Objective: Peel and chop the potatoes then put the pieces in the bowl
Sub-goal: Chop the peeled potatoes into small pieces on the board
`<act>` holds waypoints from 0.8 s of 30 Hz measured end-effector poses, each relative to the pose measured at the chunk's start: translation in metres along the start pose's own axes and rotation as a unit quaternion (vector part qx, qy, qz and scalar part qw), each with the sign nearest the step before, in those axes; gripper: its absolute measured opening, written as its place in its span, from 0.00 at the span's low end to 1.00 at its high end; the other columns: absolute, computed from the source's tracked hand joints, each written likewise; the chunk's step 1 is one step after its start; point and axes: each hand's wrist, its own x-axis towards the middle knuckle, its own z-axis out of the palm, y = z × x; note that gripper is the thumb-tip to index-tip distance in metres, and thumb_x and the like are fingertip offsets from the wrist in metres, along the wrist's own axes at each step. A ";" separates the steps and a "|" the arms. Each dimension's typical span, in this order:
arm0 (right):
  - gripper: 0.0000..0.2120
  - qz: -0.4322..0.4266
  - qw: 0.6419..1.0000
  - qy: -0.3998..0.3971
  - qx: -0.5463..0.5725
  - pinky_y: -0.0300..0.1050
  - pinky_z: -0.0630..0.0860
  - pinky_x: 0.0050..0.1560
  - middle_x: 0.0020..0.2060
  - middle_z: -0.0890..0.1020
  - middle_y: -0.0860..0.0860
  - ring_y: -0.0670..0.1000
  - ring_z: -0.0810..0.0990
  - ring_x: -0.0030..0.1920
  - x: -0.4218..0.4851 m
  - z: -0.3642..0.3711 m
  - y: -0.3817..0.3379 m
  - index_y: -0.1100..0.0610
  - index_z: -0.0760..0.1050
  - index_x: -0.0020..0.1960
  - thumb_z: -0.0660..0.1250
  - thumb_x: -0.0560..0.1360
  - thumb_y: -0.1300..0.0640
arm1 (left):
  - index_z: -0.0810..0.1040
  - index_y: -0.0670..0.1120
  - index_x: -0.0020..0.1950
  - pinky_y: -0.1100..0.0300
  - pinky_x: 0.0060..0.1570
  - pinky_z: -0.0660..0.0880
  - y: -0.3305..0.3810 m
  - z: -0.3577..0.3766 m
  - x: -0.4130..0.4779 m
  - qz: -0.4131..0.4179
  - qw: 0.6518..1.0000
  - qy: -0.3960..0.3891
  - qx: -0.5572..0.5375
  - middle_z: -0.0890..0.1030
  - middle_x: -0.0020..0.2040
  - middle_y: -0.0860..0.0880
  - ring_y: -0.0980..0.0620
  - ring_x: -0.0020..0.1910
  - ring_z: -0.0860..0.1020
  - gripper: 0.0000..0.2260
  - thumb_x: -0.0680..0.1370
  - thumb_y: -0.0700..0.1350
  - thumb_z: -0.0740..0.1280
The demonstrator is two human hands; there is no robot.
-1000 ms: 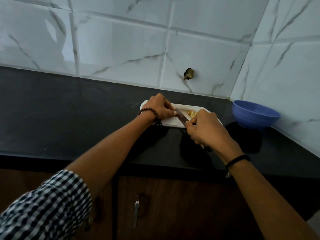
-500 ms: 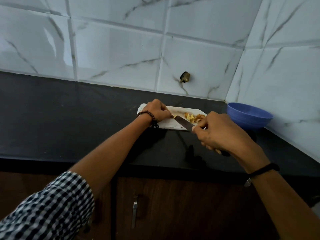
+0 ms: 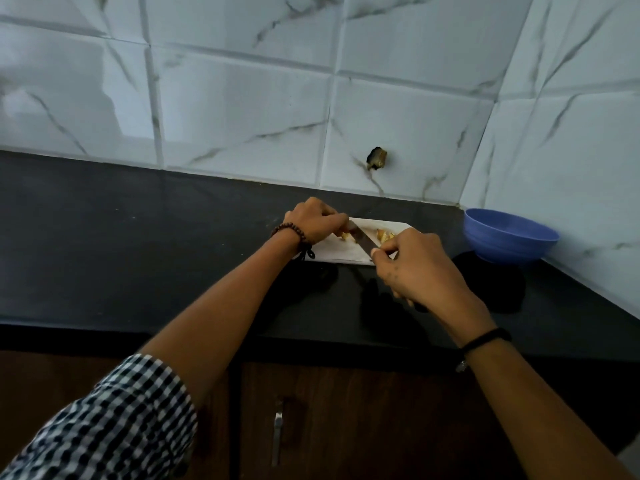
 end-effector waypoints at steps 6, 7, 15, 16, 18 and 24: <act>0.13 -0.015 1.000 0.017 -0.001 0.47 0.81 0.33 0.29 0.80 0.54 0.49 0.77 0.26 0.002 0.003 0.000 0.57 0.83 0.51 0.63 0.81 0.51 | 0.83 0.53 0.34 0.50 0.54 0.78 -0.003 -0.005 0.004 -0.015 0.994 0.077 -0.071 0.84 0.35 0.56 0.56 0.43 0.82 0.14 0.71 0.57 0.61; 0.13 -0.022 1.000 0.011 -0.006 0.43 0.78 0.29 0.28 0.79 0.52 0.46 0.74 0.24 0.001 0.003 -0.002 0.56 0.83 0.51 0.63 0.81 0.51 | 0.83 0.53 0.34 0.50 0.52 0.79 -0.004 -0.007 0.004 -0.020 0.993 0.094 -0.067 0.84 0.35 0.55 0.55 0.41 0.83 0.14 0.71 0.56 0.61; 0.12 -0.010 0.999 -0.025 -0.029 0.42 0.74 0.29 0.36 0.80 0.54 0.48 0.74 0.29 0.005 0.006 0.008 0.56 0.82 0.51 0.63 0.81 0.50 | 0.83 0.52 0.42 0.46 0.64 0.67 -0.016 -0.005 0.006 -0.030 0.982 0.137 0.126 0.83 0.39 0.52 0.49 0.40 0.80 0.13 0.77 0.53 0.60; 0.12 -0.004 0.999 -0.021 -0.028 0.45 0.77 0.33 0.39 0.81 0.54 0.49 0.76 0.32 0.007 0.004 0.012 0.56 0.82 0.52 0.63 0.81 0.50 | 0.82 0.52 0.45 0.46 0.66 0.65 -0.017 -0.006 0.006 -0.028 0.978 0.144 0.145 0.83 0.43 0.52 0.49 0.45 0.80 0.11 0.78 0.53 0.61; 0.12 0.015 0.999 -0.020 -0.031 0.48 0.81 0.37 0.39 0.82 0.55 0.51 0.80 0.35 0.009 0.000 0.021 0.56 0.82 0.53 0.64 0.80 0.50 | 0.81 0.51 0.55 0.46 0.67 0.64 -0.019 -0.008 0.007 -0.024 0.974 0.146 0.173 0.82 0.54 0.50 0.48 0.56 0.77 0.11 0.79 0.51 0.62; 0.10 0.047 0.998 -0.015 -0.036 0.43 0.75 0.32 0.42 0.80 0.54 0.49 0.78 0.34 0.013 -0.007 0.036 0.54 0.80 0.57 0.64 0.81 0.50 | 0.70 0.51 0.71 0.48 0.68 0.61 -0.028 -0.001 0.022 -0.001 0.979 0.075 0.188 0.76 0.67 0.50 0.47 0.69 0.70 0.19 0.81 0.51 0.59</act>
